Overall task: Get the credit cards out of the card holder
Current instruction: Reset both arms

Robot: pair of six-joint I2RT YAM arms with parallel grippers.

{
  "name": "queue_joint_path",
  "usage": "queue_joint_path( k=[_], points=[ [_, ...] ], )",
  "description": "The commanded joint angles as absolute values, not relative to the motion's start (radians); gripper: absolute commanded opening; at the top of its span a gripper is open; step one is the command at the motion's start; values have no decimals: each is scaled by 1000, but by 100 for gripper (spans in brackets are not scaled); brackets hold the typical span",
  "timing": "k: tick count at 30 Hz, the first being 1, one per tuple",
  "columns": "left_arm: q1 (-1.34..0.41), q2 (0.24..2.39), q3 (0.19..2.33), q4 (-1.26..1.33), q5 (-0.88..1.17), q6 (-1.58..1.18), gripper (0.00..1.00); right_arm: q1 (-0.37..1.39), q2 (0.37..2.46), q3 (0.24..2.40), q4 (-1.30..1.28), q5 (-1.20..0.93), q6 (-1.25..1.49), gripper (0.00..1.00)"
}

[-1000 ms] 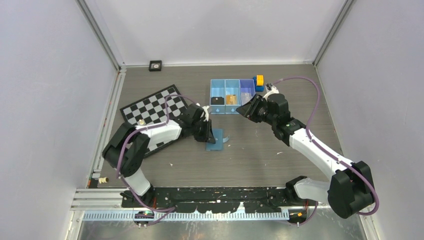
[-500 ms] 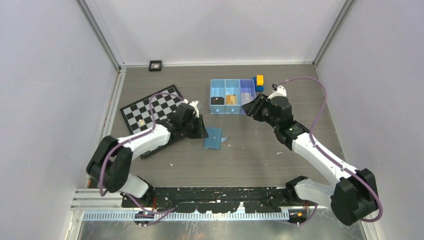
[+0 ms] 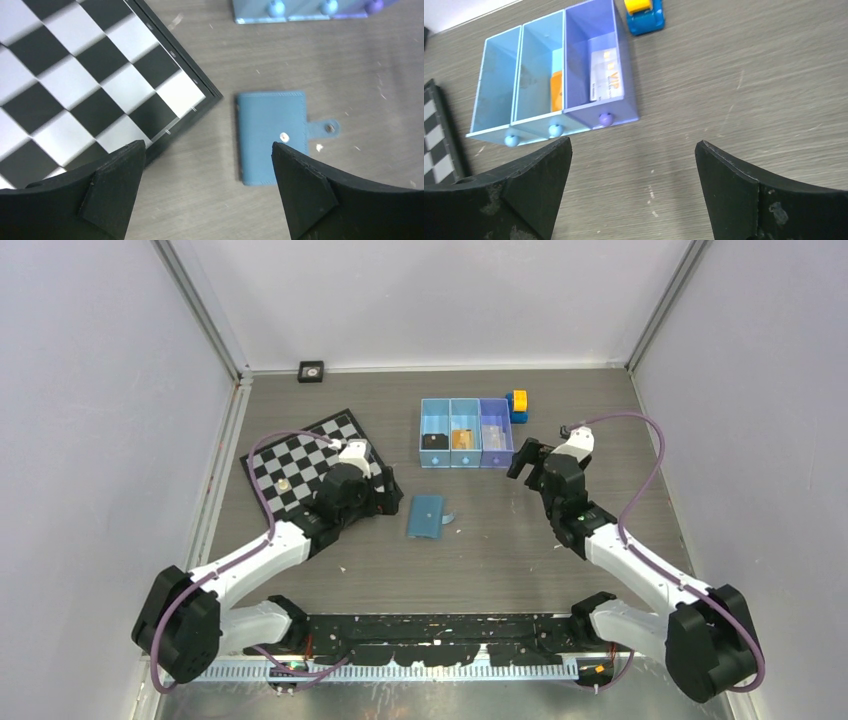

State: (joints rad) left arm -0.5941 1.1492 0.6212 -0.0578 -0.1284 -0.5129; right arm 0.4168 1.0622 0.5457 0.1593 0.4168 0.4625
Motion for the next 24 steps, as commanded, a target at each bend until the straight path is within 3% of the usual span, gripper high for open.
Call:
queue_joint_path(
  k=[1, 8, 19, 24],
  points=[
    [-590, 1125, 595, 112, -366, -355, 100, 408, 1006, 525, 276, 522, 275, 98],
    [-530, 1124, 570, 131, -679, -214, 100, 257, 986, 469, 327, 426, 186, 93],
    [-384, 1098, 464, 310, -645, -147, 100, 197, 1223, 370, 662, 434, 120, 93],
    [-374, 1115, 339, 570, -632, -42, 100, 139, 1271, 442, 558, 386, 145, 96]
  ],
)
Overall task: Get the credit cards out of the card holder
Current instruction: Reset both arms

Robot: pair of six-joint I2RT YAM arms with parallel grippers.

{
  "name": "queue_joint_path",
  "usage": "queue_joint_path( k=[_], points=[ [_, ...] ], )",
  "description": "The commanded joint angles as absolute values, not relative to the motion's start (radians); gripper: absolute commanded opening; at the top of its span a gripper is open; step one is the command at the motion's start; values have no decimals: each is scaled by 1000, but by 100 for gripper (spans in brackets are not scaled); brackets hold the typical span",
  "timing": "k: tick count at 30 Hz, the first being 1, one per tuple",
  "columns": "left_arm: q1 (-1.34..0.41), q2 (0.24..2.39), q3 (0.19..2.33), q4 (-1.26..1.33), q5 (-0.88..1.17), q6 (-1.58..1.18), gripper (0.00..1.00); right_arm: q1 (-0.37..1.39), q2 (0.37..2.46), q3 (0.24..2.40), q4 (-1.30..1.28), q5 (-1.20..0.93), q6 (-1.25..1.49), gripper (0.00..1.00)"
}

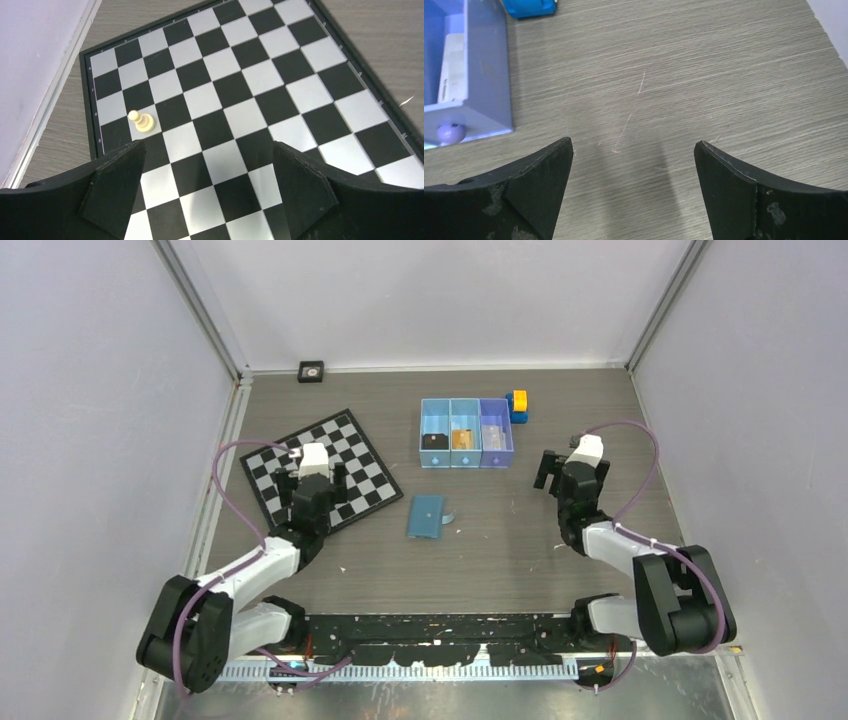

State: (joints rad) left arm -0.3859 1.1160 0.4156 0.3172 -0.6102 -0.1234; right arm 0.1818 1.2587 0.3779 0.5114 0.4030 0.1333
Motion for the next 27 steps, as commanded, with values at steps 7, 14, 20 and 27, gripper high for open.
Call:
queue_joint_path(
  k=[7, 14, 20, 27],
  points=[
    [-300, 1272, 286, 805, -558, -56, 100, 84, 1314, 263, 939, 324, 64, 82],
    [-244, 1376, 385, 729, -505, -13, 95, 69, 1521, 348, 958, 395, 105, 77],
    [-244, 1404, 395, 758, -461, 49, 92, 51, 1558, 314, 1033, 417, 136, 71],
    [-176, 1530, 289, 1087, -347, 38, 91, 51, 1558, 327, 1010, 422, 134, 93]
  ],
)
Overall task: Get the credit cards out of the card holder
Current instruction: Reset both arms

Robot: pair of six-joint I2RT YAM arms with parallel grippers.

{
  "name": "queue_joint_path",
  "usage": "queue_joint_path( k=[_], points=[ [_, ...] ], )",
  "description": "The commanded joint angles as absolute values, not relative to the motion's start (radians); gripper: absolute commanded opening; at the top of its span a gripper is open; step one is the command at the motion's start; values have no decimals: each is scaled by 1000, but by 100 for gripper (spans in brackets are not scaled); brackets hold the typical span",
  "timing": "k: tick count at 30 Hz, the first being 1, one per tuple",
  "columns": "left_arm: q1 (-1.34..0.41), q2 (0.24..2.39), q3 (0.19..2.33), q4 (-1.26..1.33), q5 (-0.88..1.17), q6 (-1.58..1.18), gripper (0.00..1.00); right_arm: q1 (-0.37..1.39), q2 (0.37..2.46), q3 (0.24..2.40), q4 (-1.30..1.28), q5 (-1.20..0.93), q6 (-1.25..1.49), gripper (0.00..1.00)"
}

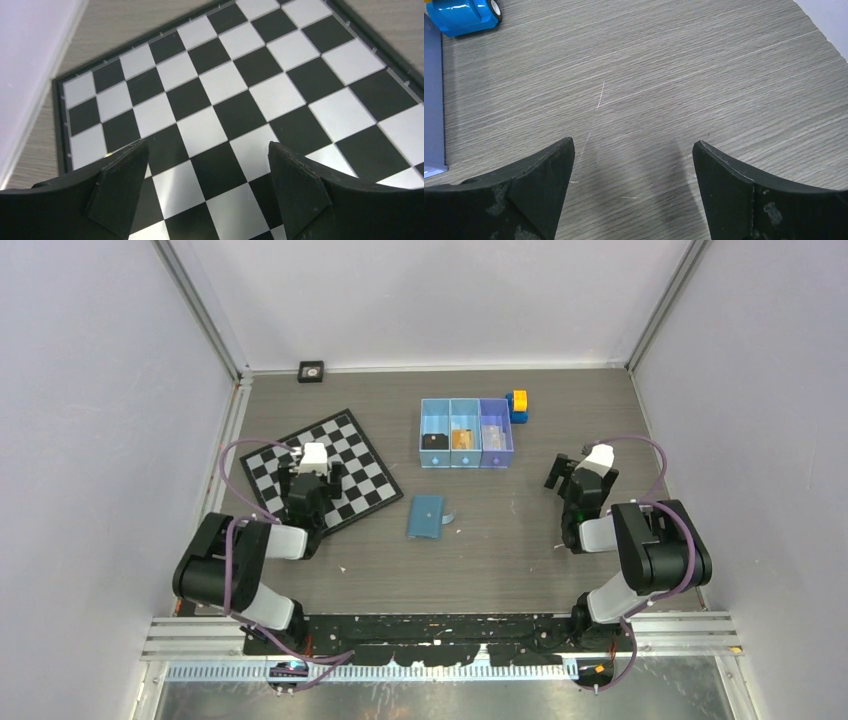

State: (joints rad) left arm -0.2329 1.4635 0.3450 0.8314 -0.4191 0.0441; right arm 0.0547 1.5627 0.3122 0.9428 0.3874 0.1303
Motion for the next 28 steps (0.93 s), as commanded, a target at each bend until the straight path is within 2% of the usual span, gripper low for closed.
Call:
queue_joint_path(
  k=[1, 3, 5, 6, 7, 8, 9, 13, 28],
  points=[
    [-150, 1513, 314, 1005, -308, 10, 90, 51, 1563, 325, 1025, 423, 132, 93],
    [-130, 1542, 344, 977, -259, 24, 89, 51, 1559, 327, 1015, 423, 134, 93],
    [-126, 1557, 337, 1013, -256, 21, 93, 52, 1561, 323, 1027, 424, 135, 93],
    [-125, 1553, 340, 997, -254, 18, 92, 51, 1562, 324, 1024, 424, 135, 93],
    [-124, 1548, 343, 979, -255, 15, 83, 51, 1561, 324, 1023, 423, 135, 93],
    [-125, 1549, 336, 992, -265, 13, 95, 51, 1562, 327, 1019, 421, 134, 93],
    [-124, 1552, 324, 1022, -293, 6, 99, 51, 1561, 328, 1019, 420, 134, 93],
    [-125, 1558, 336, 1006, -348, 5, 100, 52, 1560, 327, 1018, 420, 135, 93],
    [-124, 1554, 341, 998, -318, -12, 100, 52, 1560, 327, 1019, 420, 135, 94]
  ],
)
